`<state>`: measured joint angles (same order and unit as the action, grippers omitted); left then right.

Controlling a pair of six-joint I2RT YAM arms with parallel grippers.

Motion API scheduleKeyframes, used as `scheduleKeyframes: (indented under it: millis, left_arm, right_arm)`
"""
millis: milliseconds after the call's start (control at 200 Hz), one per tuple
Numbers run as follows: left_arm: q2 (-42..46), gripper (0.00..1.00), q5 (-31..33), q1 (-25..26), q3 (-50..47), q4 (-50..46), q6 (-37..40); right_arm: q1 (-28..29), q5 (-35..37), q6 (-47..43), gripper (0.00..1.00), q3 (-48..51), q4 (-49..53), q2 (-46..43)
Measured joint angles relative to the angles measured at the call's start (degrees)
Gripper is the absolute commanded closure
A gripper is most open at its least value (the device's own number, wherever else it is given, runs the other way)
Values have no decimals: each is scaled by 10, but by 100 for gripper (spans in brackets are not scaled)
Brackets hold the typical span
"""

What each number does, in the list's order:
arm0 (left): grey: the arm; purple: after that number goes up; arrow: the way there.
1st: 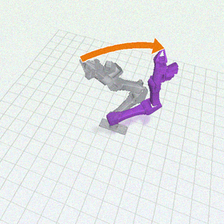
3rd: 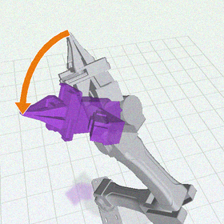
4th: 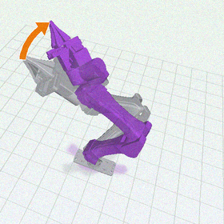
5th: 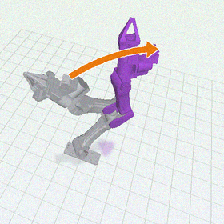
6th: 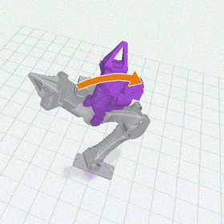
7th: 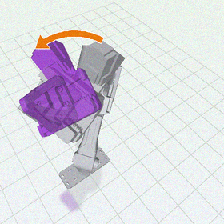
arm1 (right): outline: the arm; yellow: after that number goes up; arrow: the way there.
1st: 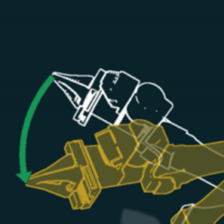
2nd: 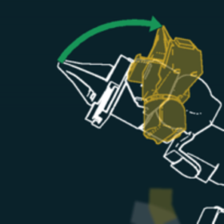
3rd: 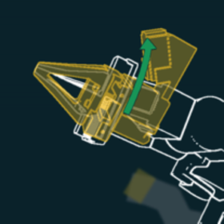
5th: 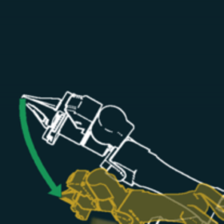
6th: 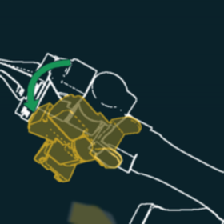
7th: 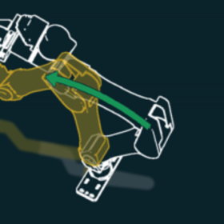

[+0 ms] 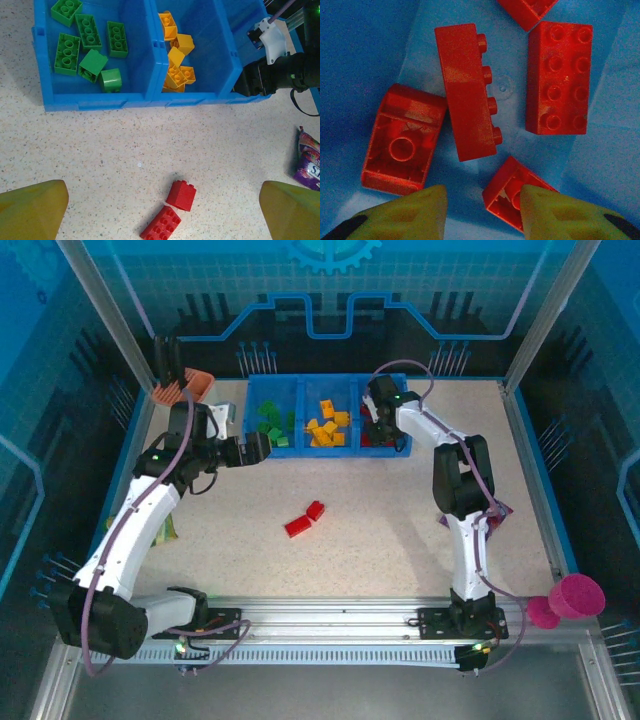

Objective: Sort the legos into containers by color
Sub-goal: Place the lego in the container, then pick up the lego from the center of the table.

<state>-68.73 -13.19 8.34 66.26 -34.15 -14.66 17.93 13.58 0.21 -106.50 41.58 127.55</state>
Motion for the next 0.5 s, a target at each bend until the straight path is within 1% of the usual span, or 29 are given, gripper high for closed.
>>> scheduleKeyframes:
  millis: [100, 190, 275, 325, 405, 500]
  left_arm:
    - [0, 1, -2, 0, 0, 0, 0]
    - [0, 1, -2, 0, 0, 0, 0]
    - [0, 1, -2, 0, 0, 0, 0]
    - [0, 1, -2, 0, 0, 0, 0]
    - [0, 1, -5, 0, 0, 2, 0]
    - [1, 1, -10, 0, 0, 2, 0]
  right_arm:
    - [2, -8, 0, 56, 17, -3, -31]
    - [9, -13, 3, 53, 45, -2, -88]
    - [28, -17, 7, 50, 71, -4, -146]
    - [47, -16, 8, 49, 86, -7, -176]
    - [94, -14, 6, 46, 115, -12, -212]
    - [156, -16, 9, 46, 141, -13, -221]
